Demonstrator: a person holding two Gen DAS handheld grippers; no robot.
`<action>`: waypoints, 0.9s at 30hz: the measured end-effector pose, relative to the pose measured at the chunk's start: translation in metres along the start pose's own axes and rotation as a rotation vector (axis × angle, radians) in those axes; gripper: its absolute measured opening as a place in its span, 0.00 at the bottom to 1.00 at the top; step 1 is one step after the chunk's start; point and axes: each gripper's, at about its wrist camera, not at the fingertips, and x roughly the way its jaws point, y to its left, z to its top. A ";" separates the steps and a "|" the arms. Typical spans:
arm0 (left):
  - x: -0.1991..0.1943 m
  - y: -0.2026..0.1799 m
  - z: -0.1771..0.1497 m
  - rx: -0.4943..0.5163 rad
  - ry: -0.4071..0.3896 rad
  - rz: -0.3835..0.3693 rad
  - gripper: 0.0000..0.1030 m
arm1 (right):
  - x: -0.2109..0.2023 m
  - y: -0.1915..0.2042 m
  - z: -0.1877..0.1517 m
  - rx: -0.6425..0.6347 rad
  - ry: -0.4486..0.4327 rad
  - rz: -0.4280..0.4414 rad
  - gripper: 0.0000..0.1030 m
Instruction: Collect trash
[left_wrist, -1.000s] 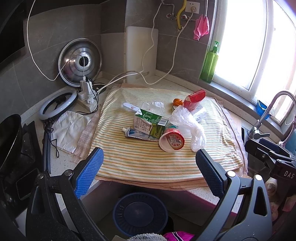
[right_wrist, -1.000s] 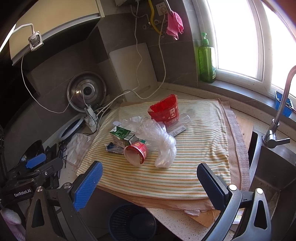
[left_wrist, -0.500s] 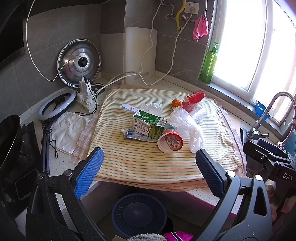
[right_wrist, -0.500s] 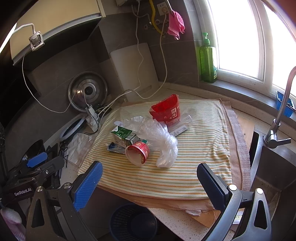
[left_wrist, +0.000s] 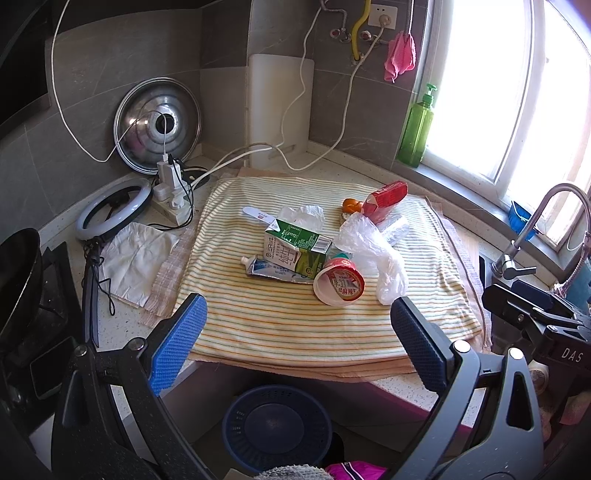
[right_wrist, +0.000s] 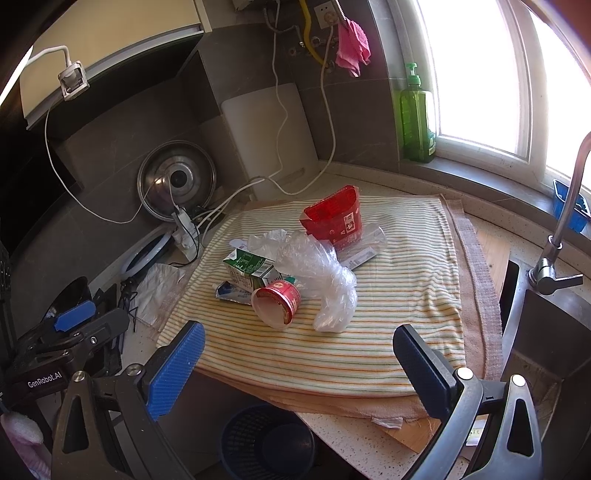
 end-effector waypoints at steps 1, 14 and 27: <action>0.000 0.000 0.000 0.000 0.000 0.000 0.99 | 0.000 0.000 0.000 0.001 0.000 0.001 1.00; 0.000 0.001 -0.001 -0.002 0.000 -0.001 0.98 | 0.001 -0.006 -0.002 0.004 0.005 0.003 1.00; -0.001 0.001 0.000 -0.003 0.000 -0.002 0.99 | 0.003 -0.008 -0.001 0.005 0.007 0.003 1.00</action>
